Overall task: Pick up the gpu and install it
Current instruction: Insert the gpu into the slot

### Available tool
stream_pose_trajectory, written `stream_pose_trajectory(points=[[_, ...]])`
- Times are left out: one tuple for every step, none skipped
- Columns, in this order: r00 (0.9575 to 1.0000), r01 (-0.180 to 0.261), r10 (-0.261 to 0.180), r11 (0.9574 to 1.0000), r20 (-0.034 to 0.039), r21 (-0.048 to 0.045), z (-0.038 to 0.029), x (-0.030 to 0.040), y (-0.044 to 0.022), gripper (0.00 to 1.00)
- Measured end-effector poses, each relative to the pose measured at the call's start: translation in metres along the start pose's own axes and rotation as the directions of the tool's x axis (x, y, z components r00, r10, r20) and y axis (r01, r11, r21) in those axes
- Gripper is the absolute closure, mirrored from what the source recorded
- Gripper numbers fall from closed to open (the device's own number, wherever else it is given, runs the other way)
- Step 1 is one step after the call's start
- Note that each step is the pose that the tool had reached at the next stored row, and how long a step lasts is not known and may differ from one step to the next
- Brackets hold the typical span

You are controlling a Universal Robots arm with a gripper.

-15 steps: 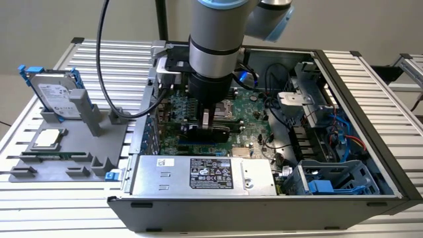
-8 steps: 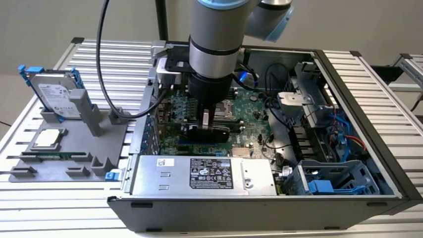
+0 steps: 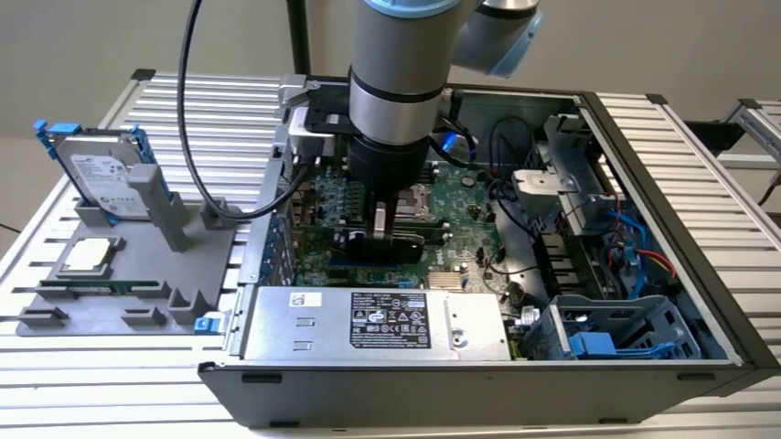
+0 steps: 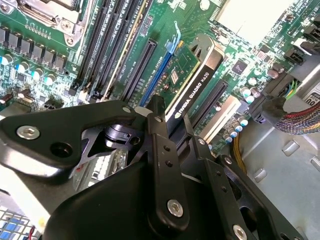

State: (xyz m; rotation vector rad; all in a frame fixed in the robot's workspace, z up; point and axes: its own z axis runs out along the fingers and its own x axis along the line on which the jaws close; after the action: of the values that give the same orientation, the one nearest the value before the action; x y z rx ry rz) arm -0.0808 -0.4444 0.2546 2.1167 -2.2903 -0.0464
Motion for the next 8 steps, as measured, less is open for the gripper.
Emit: stream_pose_trajectory(points=[[1.0,0.0,0.0,1.0,-0.0002,-0.0001,-0.0003,0.0,0.0,1.0],[1.0,0.0,0.0,1.0,-0.0007,-0.0005,-0.0009,0.0,0.0001,1.0],[1.0,0.0,0.0,1.0,-0.0007,-0.0006,-0.0013,0.0,0.0,1.0],[1.0,0.0,0.0,1.0,-0.0005,-0.0005,-0.0013,0.0,0.0,1.0],[1.0,0.0,0.0,1.0,-0.0005,-0.0007,-0.0013,0.0,-0.0004,1.0],[1.0,0.0,0.0,1.0,-0.0006,-0.0007,-0.0014,0.0,-0.0009,1.0],[1.0,0.0,0.0,1.0,-0.0007,-0.0007,-0.0015,-0.0001,-0.0013,1.0],[1.0,0.0,0.0,1.0,-0.0007,-0.0006,-0.0015,-0.0002,-0.0023,1.0]])
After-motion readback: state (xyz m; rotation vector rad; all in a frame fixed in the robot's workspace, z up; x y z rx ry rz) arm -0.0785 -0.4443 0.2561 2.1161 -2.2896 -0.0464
